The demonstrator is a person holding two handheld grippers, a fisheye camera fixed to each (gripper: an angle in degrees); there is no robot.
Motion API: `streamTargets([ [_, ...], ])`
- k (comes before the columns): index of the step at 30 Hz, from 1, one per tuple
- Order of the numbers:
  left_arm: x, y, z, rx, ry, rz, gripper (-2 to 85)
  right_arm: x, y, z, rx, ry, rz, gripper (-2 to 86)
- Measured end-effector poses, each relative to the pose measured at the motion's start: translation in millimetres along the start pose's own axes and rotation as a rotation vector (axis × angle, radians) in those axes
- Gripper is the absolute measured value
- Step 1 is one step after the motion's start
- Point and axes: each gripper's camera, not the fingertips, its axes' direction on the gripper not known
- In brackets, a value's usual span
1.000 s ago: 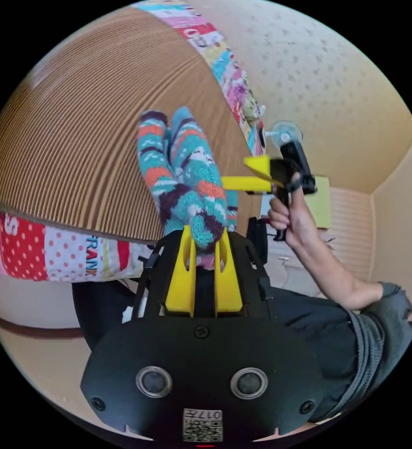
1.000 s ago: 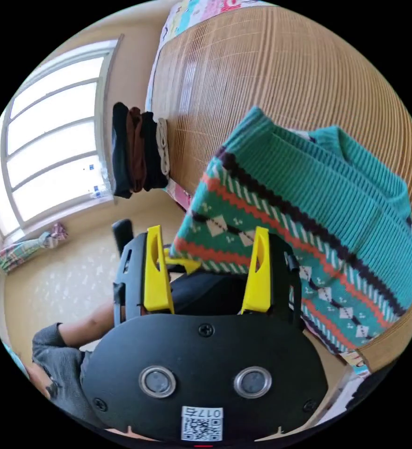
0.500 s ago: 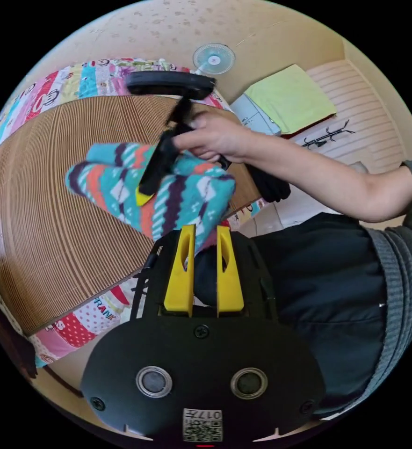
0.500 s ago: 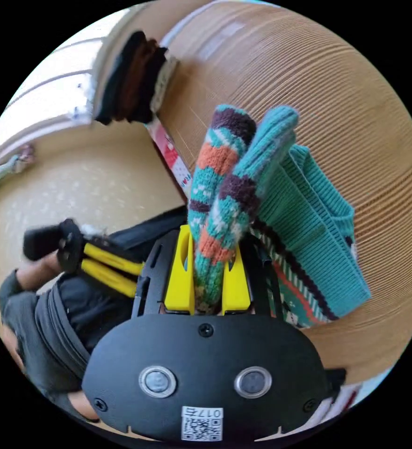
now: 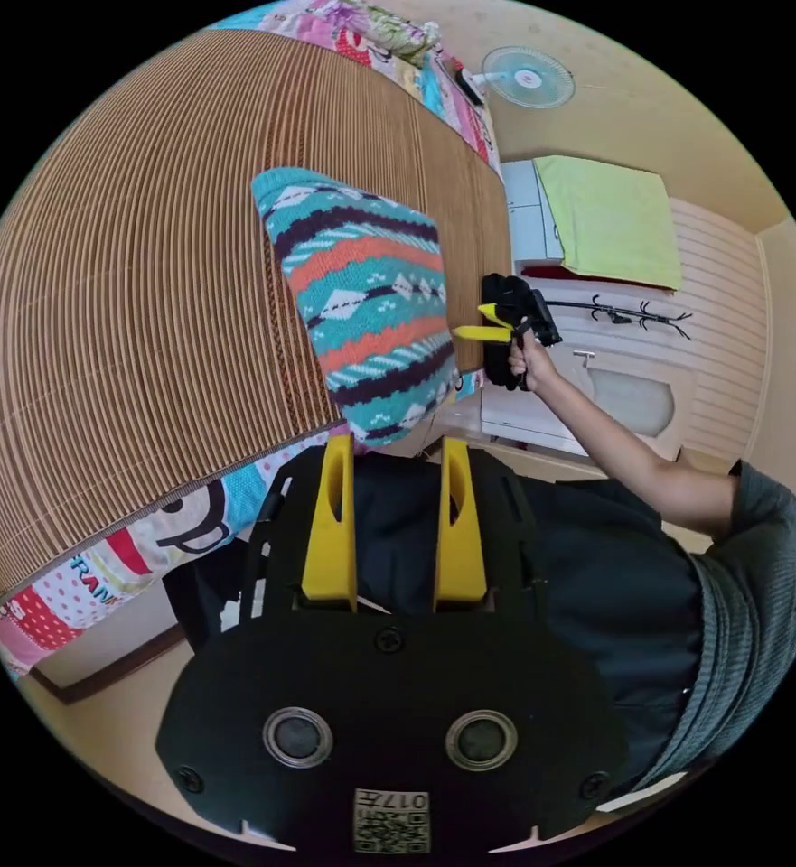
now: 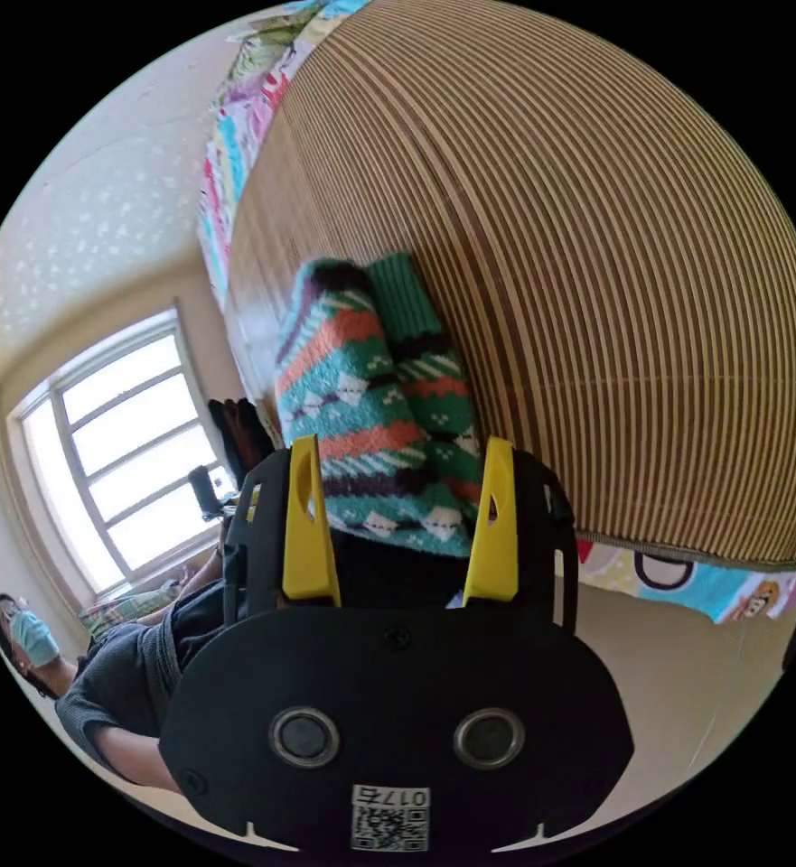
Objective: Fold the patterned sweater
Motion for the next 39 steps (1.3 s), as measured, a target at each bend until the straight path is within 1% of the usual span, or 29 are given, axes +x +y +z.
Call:
streamTargets([
  [2,-7.3,-16.4,4.7,0.008,0.031,-0.046,16.3,9.3,-4.6,-0.6,0.005,-0.052,-0.002,26.8],
  [4,-20.1,-39.5,13.1,0.014,0.069,-0.127,20.7,19.6,-14.0,3.3,-0.005,-0.112,-0.022,27.7],
  [7,-33.8,-65.9,24.8,0.020,0.080,-0.202,23.8,30.8,-25.0,11.1,-0.022,-0.170,-0.037,27.9],
  [10,-43.0,-88.6,43.6,-0.020,0.117,-0.238,24.1,48.4,-29.1,17.3,-0.002,-0.269,0.024,27.3],
  [12,-46.1,-98.2,59.2,-0.079,0.150,-0.251,23.7,54.6,-25.4,19.2,0.017,-0.278,0.028,26.0],
  [13,-46.2,-102.0,69.8,-0.115,0.193,-0.250,23.2,56.4,-21.9,21.5,0.021,-0.285,0.019,24.9],
  [15,-46.3,-103.7,73.5,-0.145,0.209,-0.256,22.7,57.9,-17.9,31.3,-0.021,-0.330,0.005,23.3],
  [16,-46.5,-103.8,73.0,-0.178,0.209,-0.261,22.2,58.5,-14.5,37.8,-0.050,-0.337,0.013,22.6],
  [18,-45.0,-101.2,66.1,-0.223,0.174,-0.252,21.7,55.2,-8.3,42.5,-0.076,-0.285,0.013,21.9],
  [20,-47.1,-93.9,53.8,-0.238,0.153,-0.254,21.5,50.1,-3.8,50.4,-0.108,-0.260,0.008,21.6],
  [22,-55.9,-77.6,28.0,-0.213,0.119,-0.268,21.3,41.2,-1.6,68.0,-0.152,-0.253,0.010,21.3],
  [26,-77.4,-47.9,-21.4,-0.152,0.070,-0.314,20.7,9.6,-4.3,102.8,-0.160,-0.191,-0.016,21.0],
  [30,-111.3,-17.5,-93.4,-0.099,0.005,-0.341,20.2,-44.4,-23.3,165.4,-0.196,-0.106,-0.067,20.6],
  [32,-129.2,-4.3,-130.4,-0.066,-0.026,-0.363,20.1,-67.7,-34.3,196.3,-0.209,-0.096,-0.075,20.5],
  [34,-147.2,14.2,-185.8,-0.001,-0.126,-0.392,20.0,-103.0,-48.6,238.9,-0.218,-0.076,-0.083,20.5],
  [35,-150.2,18.9,-200.6,0.018,-0.162,-0.398,20.0,-113.4,-52.1,250.2,-0.219,-0.069,-0.086,20.6],
  [37,-158.4,39.5,-259.7,0.105,-0.344,-0.439,20.0,-152.9,-65.1,295.4,-0.225,-0.059,-0.092,20.7],
  [39,-161.6,58.8,-300.9,0.188,-0.466,-0.456,18.6,-178.6,-75.1,331.8,-0.246,-0.068,-0.066,20.8],
])
